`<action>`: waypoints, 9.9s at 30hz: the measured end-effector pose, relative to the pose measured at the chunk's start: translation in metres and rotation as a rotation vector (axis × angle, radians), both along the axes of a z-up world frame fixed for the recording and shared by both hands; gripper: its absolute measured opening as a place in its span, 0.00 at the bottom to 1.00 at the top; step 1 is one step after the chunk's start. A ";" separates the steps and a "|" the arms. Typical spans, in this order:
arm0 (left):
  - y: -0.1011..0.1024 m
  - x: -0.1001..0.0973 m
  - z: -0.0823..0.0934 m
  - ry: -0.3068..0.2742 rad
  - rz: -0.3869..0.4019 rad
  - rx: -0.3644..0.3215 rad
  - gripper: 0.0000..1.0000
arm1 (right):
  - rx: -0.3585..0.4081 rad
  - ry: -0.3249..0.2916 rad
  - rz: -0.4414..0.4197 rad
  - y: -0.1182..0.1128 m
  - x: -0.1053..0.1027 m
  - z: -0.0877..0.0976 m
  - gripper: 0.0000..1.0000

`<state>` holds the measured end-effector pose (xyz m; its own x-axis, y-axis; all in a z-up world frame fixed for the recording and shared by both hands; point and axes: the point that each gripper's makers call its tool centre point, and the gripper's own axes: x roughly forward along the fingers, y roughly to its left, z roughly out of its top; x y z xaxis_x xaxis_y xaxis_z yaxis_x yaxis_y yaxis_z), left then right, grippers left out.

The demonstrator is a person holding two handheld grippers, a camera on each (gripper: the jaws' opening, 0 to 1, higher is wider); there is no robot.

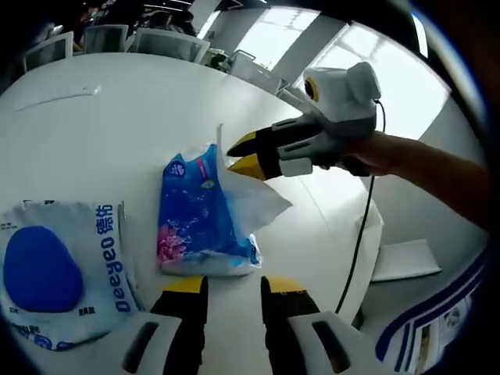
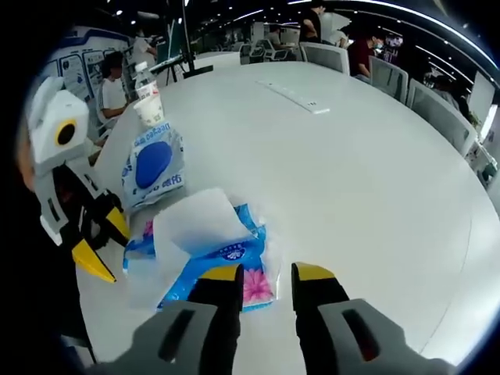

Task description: Arrange the tabletop items into an orderly group along one side of the table until the central work area is clear of visible clutter.

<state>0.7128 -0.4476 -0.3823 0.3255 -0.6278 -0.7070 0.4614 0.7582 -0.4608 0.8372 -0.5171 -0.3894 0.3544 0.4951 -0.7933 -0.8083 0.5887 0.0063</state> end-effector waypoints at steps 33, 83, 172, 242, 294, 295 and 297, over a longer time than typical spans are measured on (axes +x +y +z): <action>-0.002 0.021 -0.012 0.088 0.171 -0.013 0.04 | -0.005 -0.004 -0.050 -0.010 -0.002 -0.008 0.00; 0.042 0.034 -0.006 -0.011 -0.131 0.078 0.00 | 0.136 -0.102 -0.661 -0.034 -0.113 0.005 0.00; 0.293 -0.045 0.101 -0.397 0.071 0.027 0.98 | 0.206 -0.188 -0.555 0.114 -0.174 0.081 0.94; 0.154 -0.064 -0.019 0.002 -0.088 0.118 0.02 | 0.196 0.028 -0.599 0.143 -0.198 -0.005 0.02; 0.110 -0.061 -0.019 0.081 -0.158 0.118 0.01 | 0.152 0.072 -0.755 0.096 -0.200 -0.014 0.01; 0.110 -0.061 -0.020 0.082 -0.157 0.117 0.02 | 0.151 0.070 -0.755 0.096 -0.200 -0.014 0.01; 0.110 -0.061 -0.022 0.084 -0.151 0.110 0.02 | 0.147 0.064 -0.757 0.096 -0.200 -0.014 0.01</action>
<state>0.6514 -0.3372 -0.4039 0.1706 -0.5829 -0.7944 0.5372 0.7309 -0.4209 0.6374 -0.4212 -0.4038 0.5937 0.2385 -0.7686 -0.1817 0.9701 0.1607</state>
